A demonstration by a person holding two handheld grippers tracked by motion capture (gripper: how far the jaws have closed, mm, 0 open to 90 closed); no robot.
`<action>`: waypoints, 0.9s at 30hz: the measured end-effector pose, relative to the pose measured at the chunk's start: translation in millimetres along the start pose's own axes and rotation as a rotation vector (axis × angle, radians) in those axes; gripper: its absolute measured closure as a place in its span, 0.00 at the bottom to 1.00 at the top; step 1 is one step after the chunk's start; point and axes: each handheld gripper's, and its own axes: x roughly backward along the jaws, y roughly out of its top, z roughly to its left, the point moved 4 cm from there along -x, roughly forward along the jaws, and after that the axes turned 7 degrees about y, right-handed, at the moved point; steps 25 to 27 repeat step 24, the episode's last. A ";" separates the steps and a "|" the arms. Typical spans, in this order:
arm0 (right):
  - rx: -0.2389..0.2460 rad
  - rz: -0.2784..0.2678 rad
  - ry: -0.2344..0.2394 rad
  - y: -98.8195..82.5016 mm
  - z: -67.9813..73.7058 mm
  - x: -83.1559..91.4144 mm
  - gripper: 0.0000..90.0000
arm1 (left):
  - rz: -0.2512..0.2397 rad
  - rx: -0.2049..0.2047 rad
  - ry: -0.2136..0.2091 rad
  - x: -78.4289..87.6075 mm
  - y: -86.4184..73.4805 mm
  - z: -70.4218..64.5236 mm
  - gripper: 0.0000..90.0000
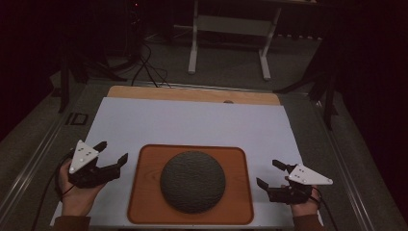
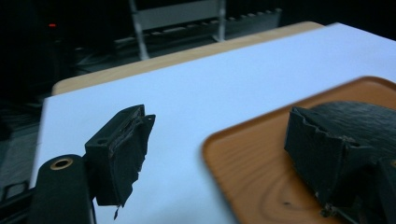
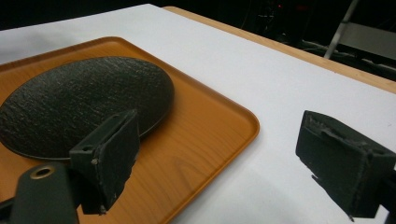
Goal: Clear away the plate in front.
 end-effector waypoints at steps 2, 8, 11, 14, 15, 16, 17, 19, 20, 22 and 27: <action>0.003 -0.002 -0.003 0.1 -0.3 0.2 0.15 | -0.007 0.010 0.017 2.2 -2.8 6.5 0.25; 0.003 -0.013 -0.019 0.3 -1.5 1.3 0.15 | -0.020 0.045 0.044 6.8 -9.5 19.4 0.25; 0.002 -0.022 -0.032 0.5 -2.5 2.4 0.14 | -0.024 0.071 0.038 8.2 -14.6 25.1 0.25; -0.001 -0.029 -0.045 0.5 -3.2 2.7 0.14 | -0.033 0.112 0.025 9.0 -21.0 32.2 0.26; -0.003 -0.032 -0.049 0.7 -3.3 2.7 0.14 | -0.033 0.121 0.029 9.5 -22.6 34.3 0.26; -0.005 -0.035 -0.055 0.9 -3.2 2.8 0.14 | -0.034 0.122 0.036 10.2 -23.9 35.9 0.27; -0.005 -0.038 -0.061 1.1 -3.3 3.0 0.14 | -0.033 0.120 0.045 10.5 -25.0 36.7 0.28; -0.008 -0.044 -0.070 1.3 -3.4 3.0 0.14 | -0.028 0.112 0.052 10.0 -27.1 37.3 0.28; -0.010 -0.046 -0.075 1.3 -3.5 3.2 0.14 | -0.024 0.107 0.051 9.5 -27.8 37.2 0.28; -0.017 -0.053 -0.077 1.5 -3.6 3.6 0.14 | -0.025 0.109 0.041 8.3 -28.0 36.1 0.28; -0.023 -0.053 -0.077 1.3 -3.5 4.0 0.13 | -0.017 0.111 0.009 7.1 -29.0 34.5 0.28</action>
